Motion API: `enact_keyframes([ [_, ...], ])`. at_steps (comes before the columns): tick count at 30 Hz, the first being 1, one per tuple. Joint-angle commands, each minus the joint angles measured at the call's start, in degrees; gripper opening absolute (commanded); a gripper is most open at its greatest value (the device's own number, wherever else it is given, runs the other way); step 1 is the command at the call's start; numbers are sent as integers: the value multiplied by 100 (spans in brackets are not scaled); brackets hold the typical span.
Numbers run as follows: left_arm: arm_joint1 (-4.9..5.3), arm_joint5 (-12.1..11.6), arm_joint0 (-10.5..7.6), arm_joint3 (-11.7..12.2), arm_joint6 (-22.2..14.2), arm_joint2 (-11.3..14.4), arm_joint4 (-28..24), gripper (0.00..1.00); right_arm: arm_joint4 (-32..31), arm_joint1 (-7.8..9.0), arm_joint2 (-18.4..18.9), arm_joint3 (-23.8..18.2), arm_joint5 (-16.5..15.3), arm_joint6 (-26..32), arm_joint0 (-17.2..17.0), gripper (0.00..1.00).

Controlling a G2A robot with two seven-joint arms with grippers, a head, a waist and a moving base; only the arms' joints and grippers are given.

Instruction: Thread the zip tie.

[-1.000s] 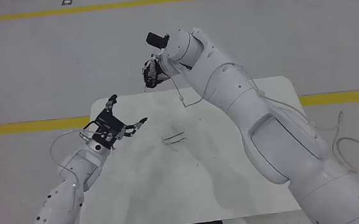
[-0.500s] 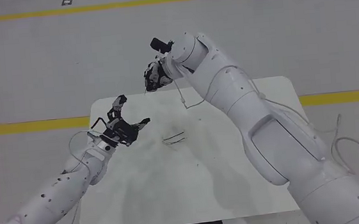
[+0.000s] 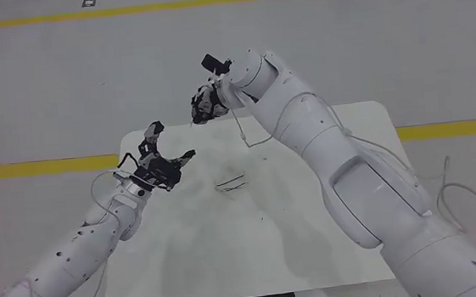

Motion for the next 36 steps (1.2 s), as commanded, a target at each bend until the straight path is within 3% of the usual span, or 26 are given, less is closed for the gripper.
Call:
enact_keyframes([
  [1, -32, -14, -116, 72, 7, 106, 0, 100, 59, -14, 31, 83, 0, 15, 8, 0],
  [3, -47, -14, -199, 113, 83, 164, 0, 100, 43, -19, 27, 119, 0, -8, 20, 0],
  [9, -49, -22, -200, 116, 59, 160, 0, 100, 43, -19, 27, 119, 0, -8, 20, 0],
  [12, -48, -14, -277, 186, 75, 198, 0, 100, 95, 4, 90, -65, 0, -238, -135, 0],
  [13, -45, -14, -313, 213, 71, 220, 0, 86, 112, 15, 116, -104, 0, -274, -156, 0],
  [16, -38, -14, -407, 249, 68, 333, 0, 71, 144, 51, 187, -189, 0, -299, -203, 0],
  [17, -35, -14, -434, 265, 75, 356, 0, 55, 174, 60, 216, -203, 0, -293, -210, 0],
  [19, -25, -14, -498, 304, 82, 423, 0, 47, 187, 77, 252, -212, 0, -288, -220, 0],
  [26, -19, -14, -578, 362, 124, 449, 0, 35, 231, 71, 311, -158, 0, -311, -212, 0],
  [36, -37, -14, -631, 405, 174, 440, 0, 29, 377, 76, 420, -238, 0, -206, -240, 0],
])
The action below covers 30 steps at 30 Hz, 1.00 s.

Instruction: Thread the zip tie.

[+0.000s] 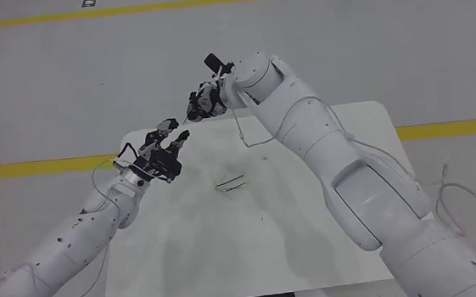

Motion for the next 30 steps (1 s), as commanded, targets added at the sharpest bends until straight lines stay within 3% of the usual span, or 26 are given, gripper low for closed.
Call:
enact_keyframes([
  [1, -6, 0, -2, 6, 12, -13, 0, 28, 1, 3, 9, -11, 0, 18, -4, 0],
  [9, -39, 0, -1, 26, 30, -78, 0, 22, -8, -1, 13, -40, 0, 100, -29, 0],
  [22, -63, 0, -48, 75, 42, -55, 0, 21, 82, -4, 59, -121, 0, 255, -74, 0],
  [30, -63, 0, -82, 104, 33, -50, 0, 13, 88, -5, 62, -150, 0, 302, -86, 0],
])
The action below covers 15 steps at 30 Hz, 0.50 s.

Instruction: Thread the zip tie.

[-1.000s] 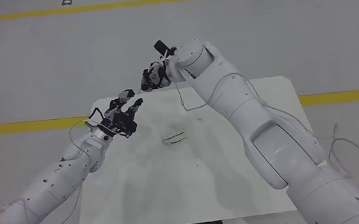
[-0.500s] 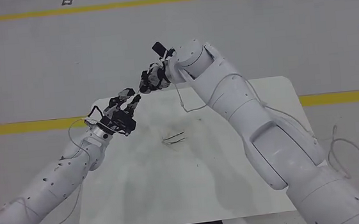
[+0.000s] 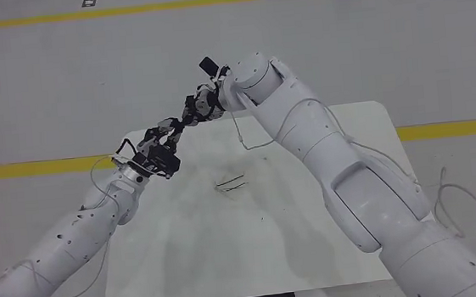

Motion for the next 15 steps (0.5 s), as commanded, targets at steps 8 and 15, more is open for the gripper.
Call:
enact_keyframes([
  [8, 4, 0, -3, 18, -16, -3, 0, 0, 22, 3, 18, -43, 0, 20, -18, 0],
  [15, 5, 0, -2, 26, -23, 0, 0, 0, 28, 8, 28, -62, 0, 25, -33, 13],
])
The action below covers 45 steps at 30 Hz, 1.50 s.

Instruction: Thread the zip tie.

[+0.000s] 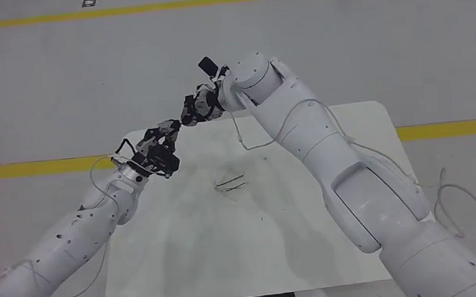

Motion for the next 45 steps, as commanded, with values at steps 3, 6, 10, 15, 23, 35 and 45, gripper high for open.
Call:
enact_keyframes([
  [3, 0, 0, 12, 5, 1, -38, 0, 0, 5, 5, 13, -4, 0, -27, -4, 100],
  [6, 0, 0, 42, 2, 2, -90, 0, 0, 9, 23, 48, -17, 0, -89, -8, 100],
  [10, 0, 0, 81, -10, 8, -154, 0, 0, -17, 56, 84, -58, 0, -130, -17, 100],
  [15, -27, 0, 270, -169, -130, -365, 0, 0, -124, 162, 197, -171, -2, -263, -48, 100],
  [23, -85, -597, 814, -480, 209, -981, -1697, 0, -697, 547, 490, -615, -591, -336, -387, 100],
  [35, -56, -1230, 911, -392, 409, -1204, -1899, 0, -774, 592, 521, -685, -639, -320, -434, 100],
  [45, -35, -2530, 1218, -399, -25, -1841, -3836, 0, -334, 851, 1050, -1024, -1651, -24, -974, 100],
])
